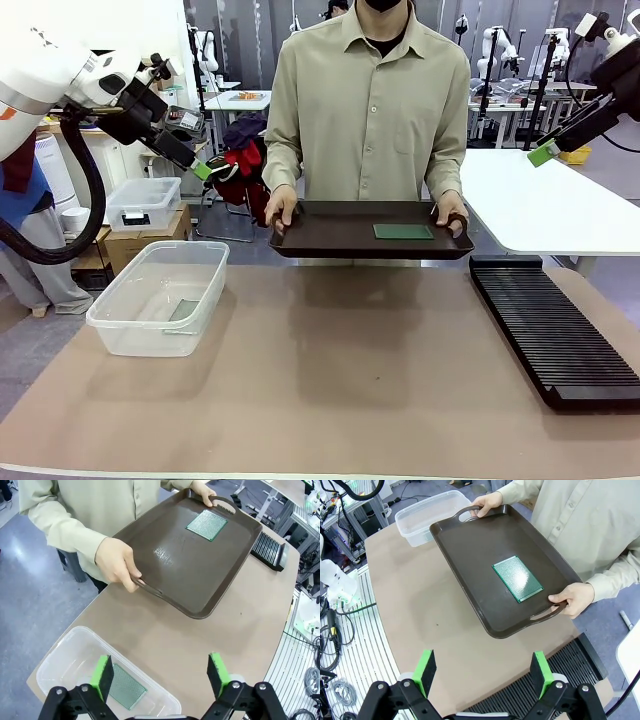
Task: Sort PCBs into racks and boxes based on the side picked up.
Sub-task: Pick up the Blank PCB handed by the Human.
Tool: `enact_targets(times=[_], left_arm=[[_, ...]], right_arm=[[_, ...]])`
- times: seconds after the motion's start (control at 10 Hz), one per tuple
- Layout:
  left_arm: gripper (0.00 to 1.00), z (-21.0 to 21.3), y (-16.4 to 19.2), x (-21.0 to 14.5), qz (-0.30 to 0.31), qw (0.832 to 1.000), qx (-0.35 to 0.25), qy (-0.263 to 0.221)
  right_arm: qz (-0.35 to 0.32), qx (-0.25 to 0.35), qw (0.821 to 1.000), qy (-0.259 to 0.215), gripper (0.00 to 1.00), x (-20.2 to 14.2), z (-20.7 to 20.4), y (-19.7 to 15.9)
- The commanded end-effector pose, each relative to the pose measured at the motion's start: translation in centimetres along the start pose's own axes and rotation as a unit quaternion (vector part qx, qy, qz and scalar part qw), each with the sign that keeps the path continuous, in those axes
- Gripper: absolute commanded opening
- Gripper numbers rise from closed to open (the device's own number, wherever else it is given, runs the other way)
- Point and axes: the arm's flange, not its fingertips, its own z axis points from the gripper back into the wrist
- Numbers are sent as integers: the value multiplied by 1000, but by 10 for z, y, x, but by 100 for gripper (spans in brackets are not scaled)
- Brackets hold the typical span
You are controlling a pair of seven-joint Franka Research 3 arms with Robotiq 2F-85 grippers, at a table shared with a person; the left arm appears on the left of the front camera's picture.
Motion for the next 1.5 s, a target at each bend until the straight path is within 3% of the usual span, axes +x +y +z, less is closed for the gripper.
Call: enact_targets(times=[0.0, 1.4], left_arm=[[100, 1, 2, 1, 0, 1000, 1, -1], [100, 1, 2, 1, 0, 1000, 1, -1]], right_arm=[[1, 6, 1000, -3, 100, 0, -1, 0], [1, 6, 1000, -3, 100, 0, -1, 0]])
